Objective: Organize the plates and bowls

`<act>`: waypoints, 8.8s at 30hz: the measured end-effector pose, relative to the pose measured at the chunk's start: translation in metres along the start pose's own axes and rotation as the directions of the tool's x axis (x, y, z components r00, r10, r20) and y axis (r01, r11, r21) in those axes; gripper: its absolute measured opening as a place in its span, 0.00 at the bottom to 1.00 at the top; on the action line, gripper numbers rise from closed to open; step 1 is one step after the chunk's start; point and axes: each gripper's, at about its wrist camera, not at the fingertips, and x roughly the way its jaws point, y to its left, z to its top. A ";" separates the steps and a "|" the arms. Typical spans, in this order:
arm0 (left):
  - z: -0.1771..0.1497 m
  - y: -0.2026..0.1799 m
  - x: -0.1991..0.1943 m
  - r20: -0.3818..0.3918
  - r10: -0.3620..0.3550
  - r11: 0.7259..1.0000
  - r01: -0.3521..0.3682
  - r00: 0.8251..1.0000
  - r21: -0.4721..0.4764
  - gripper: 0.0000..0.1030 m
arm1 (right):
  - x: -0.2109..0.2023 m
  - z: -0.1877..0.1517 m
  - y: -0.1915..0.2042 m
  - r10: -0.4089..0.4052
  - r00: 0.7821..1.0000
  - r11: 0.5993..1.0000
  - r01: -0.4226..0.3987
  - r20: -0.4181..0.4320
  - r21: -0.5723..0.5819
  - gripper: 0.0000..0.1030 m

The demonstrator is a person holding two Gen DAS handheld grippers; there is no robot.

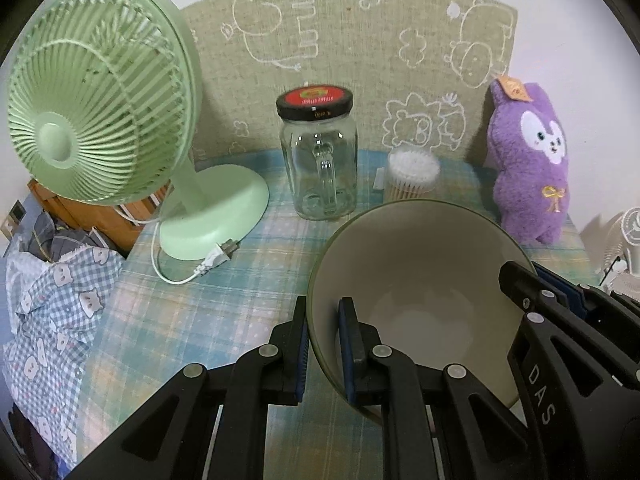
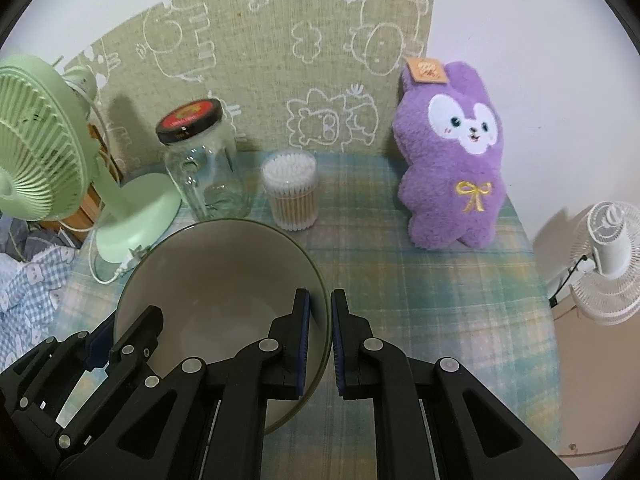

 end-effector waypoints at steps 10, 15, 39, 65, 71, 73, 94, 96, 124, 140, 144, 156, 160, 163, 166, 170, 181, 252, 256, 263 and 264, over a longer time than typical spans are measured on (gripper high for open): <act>-0.005 0.013 -0.050 0.036 -0.025 1.000 0.025 0.999 0.007 0.10 | -0.057 -0.007 0.008 -0.017 0.999 1.000 0.016 0.042 0.026 0.13; -0.009 0.021 -0.075 0.050 -0.040 0.999 0.039 0.998 0.006 0.10 | -0.085 -0.012 0.012 -0.027 0.998 0.999 0.025 0.060 0.034 0.13; -0.055 0.061 -0.162 0.107 -0.094 0.995 0.090 0.990 0.036 0.10 | -0.191 -0.068 0.045 -0.077 0.989 0.994 0.067 0.124 0.083 0.13; -0.141 0.069 -0.185 0.037 -0.120 0.991 0.118 0.992 0.058 0.11 | -0.221 -0.162 0.053 -0.108 0.993 0.990 0.102 0.054 0.099 0.13; -0.160 0.072 -0.182 0.012 -0.113 0.991 0.112 0.993 0.069 0.11 | -0.217 -0.181 0.054 -0.104 0.994 0.989 0.102 0.017 0.104 0.13; -0.164 0.073 -0.181 0.003 -0.113 0.991 0.113 0.994 0.068 0.11 | -0.215 -0.187 0.056 -0.105 0.995 0.989 0.104 0.004 0.101 0.13; -0.199 0.075 -0.164 -0.069 -0.118 0.989 0.123 0.991 0.079 0.11 | -0.196 -0.226 0.057 -0.113 0.990 0.985 0.123 -0.085 0.120 0.13; -0.201 0.074 -0.162 -0.077 -0.120 0.989 0.126 0.990 0.083 0.11 | -0.194 -0.229 0.057 -0.116 0.989 0.984 0.127 -0.093 0.123 0.13; -0.218 0.070 -0.153 -0.124 -0.128 0.982 0.144 0.984 0.122 0.16 | -0.181 -0.250 0.050 -0.107 0.980 0.978 0.134 -0.168 0.161 0.13; -0.209 0.065 -0.151 -0.134 -0.208 0.961 0.228 0.969 0.155 0.56 | -0.182 -0.240 0.048 -0.048 0.987 0.988 0.070 -0.153 0.139 0.55; -0.207 0.065 -0.145 -0.145 -0.217 0.960 0.238 0.965 0.147 0.59 | -0.173 -0.238 0.045 -0.028 0.985 0.987 0.054 -0.170 0.151 0.55; -0.209 0.064 -0.127 -0.187 -0.205 0.966 0.230 0.961 0.121 0.61 | -0.150 -0.239 0.039 0.008 0.976 0.985 0.030 -0.218 0.168 0.55; -0.211 0.065 -0.121 -0.209 -0.201 0.968 0.227 0.957 0.107 0.61 | -0.143 -0.241 0.039 0.019 0.971 0.984 0.023 -0.238 0.175 0.55; -0.211 0.065 -0.118 -0.215 -0.201 0.968 0.228 0.956 0.106 0.61 | -0.140 -0.242 0.039 0.028 0.969 0.984 0.017 -0.244 0.180 0.55; -0.211 0.065 -0.115 -0.221 -0.204 0.967 0.232 0.954 0.109 0.61 | -0.135 -0.242 0.039 0.034 0.968 0.983 0.012 -0.250 0.181 0.55; -0.212 0.064 -0.110 -0.232 -0.204 0.967 0.233 0.951 0.106 0.61 | -0.130 -0.244 0.037 0.047 0.964 0.981 0.005 -0.263 0.195 0.55; -0.214 0.061 -0.107 -0.238 -0.229 0.959 0.261 0.944 0.113 0.61 | -0.120 -0.245 0.038 0.095 0.958 0.973 -0.033 -0.269 0.227 0.52; -0.182 -0.039 -0.175 -0.160 -0.255 0.960 0.269 0.954 0.077 0.46 | -0.193 -0.208 -0.056 0.074 0.982 0.989 -0.050 -0.174 0.136 0.46; -0.181 -0.055 -0.174 -0.164 -0.255 0.960 0.270 0.953 0.079 0.46 | -0.191 -0.208 -0.071 0.072 0.982 0.990 -0.048 -0.177 0.136 0.46; -0.183 -0.080 -0.172 -0.176 -0.256 0.959 0.273 0.951 0.080 0.46 | -0.187 -0.210 -0.097 0.070 0.979 0.989 -0.043 -0.190 0.143 0.46; -0.184 -0.083 -0.171 -0.179 -0.257 0.958 0.274 0.950 0.080 0.46 | -0.187 -0.210 -0.100 0.069 0.979 0.989 -0.041 -0.191 0.143 0.46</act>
